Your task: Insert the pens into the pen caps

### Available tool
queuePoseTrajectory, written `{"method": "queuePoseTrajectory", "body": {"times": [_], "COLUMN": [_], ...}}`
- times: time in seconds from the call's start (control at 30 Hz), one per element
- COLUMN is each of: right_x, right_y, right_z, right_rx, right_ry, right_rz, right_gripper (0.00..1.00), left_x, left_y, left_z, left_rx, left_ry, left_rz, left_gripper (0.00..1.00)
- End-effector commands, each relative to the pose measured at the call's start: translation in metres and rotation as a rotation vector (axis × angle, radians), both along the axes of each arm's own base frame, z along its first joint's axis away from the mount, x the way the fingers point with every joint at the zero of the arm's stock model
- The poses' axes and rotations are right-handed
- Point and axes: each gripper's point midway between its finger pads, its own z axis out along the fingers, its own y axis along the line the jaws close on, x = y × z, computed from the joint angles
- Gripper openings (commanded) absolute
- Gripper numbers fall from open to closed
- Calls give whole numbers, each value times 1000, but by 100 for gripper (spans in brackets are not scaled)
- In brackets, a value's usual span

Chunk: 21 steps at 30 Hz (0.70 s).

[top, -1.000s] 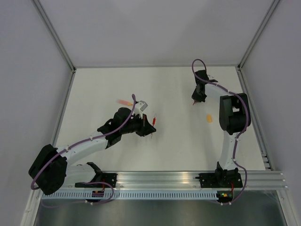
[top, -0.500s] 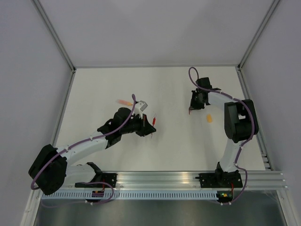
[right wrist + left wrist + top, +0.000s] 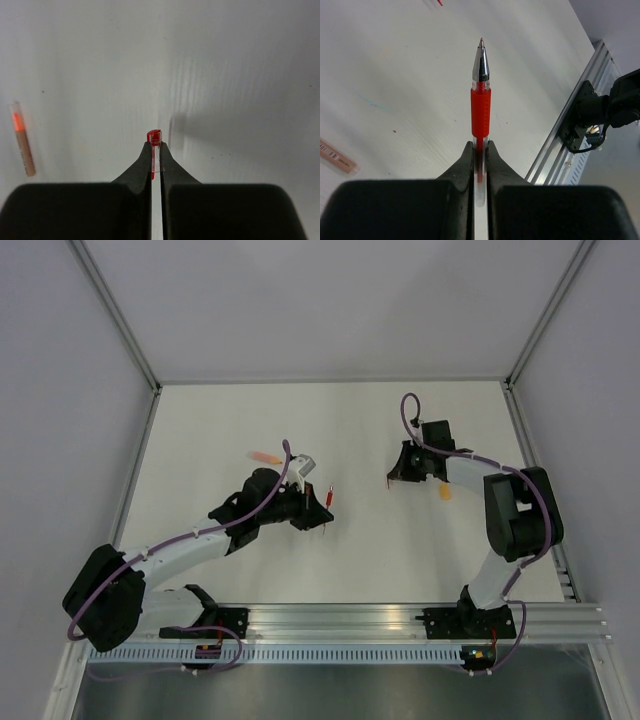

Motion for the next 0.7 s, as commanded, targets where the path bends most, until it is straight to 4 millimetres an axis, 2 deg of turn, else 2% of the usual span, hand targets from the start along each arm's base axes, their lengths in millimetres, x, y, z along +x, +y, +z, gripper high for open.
{"method": "queuePoseTrajectory", "body": {"times": [0.0, 0.07, 0.1, 0.17, 0.2, 0.23, 0.27, 0.3, 0.33, 0.37, 0.4, 0.47, 0.5, 0.57, 0.6, 0.67], "right_x": [17, 11, 9, 2, -5, -10, -19, -31, -39, -47, -63, -81, -97, -113, -127, -137], "right_y": [35, 45, 54, 62, 72, 76, 81, 91, 95, 98, 105, 110, 115, 120, 125, 130], "right_z": [70, 89, 117, 140, 170, 183, 189, 220, 232, 236, 264, 278, 300, 310, 321, 323], "right_rx": [174, 225, 252, 283, 326, 348, 372, 429, 457, 482, 548, 603, 648, 682, 712, 727], "right_ry": [-233, -276, -354, -418, -498, -532, -551, -629, -659, -672, -735, -778, -839, -868, -899, -907], "right_rz": [63, 79, 100, 115, 135, 141, 150, 173, 183, 191, 212, 227, 247, 261, 275, 291], "right_gripper": [0, 0, 0, 0, 0, 0, 0, 0, 0, 0, 0, 0, 0, 0, 0, 0], "left_x": [-5, -12, -15, -21, -25, -33, -37, -44, -53, -56, -59, -66, -67, -71, -73, -76], "left_y": [-16, -19, -20, -21, -21, -23, -26, -26, -27, -28, -28, -28, -28, -26, -25, -22], "left_z": [30, 38, 41, 50, 49, 55, 66, 67, 70, 82, 82, 86, 89, 93, 95, 101], "left_rx": [-97, -149, -166, -214, -228, -258, -313, -341, -369, -422, -436, -459, -472, -486, -494, -509], "left_ry": [-75, -86, -93, -106, -100, -94, -97, -85, -73, -87, -79, -73, -88, -108, -122, -150], "left_rz": [-94, -137, -147, -175, -185, -221, -240, -266, -312, -330, -342, -375, -381, -396, -400, -405], "left_gripper": [2, 2, 2, 2, 2, 2, 2, 2, 2, 2, 2, 2, 2, 2, 2, 2]}}
